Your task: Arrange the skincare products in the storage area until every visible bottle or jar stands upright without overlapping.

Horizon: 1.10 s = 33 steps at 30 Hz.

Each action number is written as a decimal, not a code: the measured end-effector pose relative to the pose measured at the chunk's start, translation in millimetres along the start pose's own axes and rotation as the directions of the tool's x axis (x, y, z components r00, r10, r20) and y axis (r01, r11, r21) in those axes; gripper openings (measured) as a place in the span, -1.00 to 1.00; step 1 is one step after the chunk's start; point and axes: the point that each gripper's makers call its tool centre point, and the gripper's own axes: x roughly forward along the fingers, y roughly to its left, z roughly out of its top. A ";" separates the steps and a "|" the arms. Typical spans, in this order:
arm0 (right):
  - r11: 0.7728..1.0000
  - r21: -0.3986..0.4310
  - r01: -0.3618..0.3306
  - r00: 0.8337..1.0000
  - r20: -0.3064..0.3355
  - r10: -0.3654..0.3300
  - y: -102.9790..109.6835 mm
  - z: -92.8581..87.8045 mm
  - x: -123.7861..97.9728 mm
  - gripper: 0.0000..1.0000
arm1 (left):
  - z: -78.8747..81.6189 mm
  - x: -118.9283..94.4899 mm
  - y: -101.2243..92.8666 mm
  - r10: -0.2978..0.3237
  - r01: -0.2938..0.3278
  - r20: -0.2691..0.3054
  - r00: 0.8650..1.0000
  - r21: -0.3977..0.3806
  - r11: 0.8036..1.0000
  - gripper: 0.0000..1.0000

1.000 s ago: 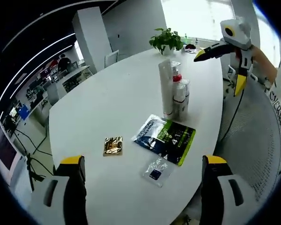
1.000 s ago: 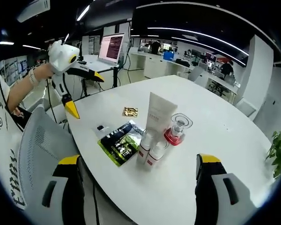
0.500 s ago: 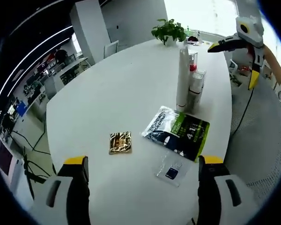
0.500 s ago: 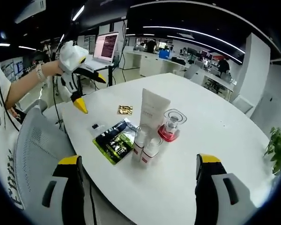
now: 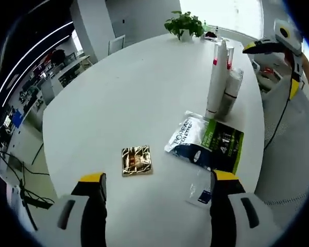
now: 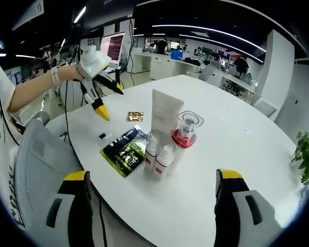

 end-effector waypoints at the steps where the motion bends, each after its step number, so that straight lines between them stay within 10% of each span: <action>1: 1.000 0.002 0.002 1.000 0.000 -0.002 -0.5 0.2 0.0 0.99 | 1.5 5.6 6.6 -0.001 0.001 -0.003 1.000 0.001 1.000 0.54; 33: 0.997 0.083 0.002 0.999 -0.036 0.001 2.3 -19.5 8.4 0.99 | -13.9 71.3 28.8 -0.074 0.065 -0.141 0.987 -0.061 0.996 0.25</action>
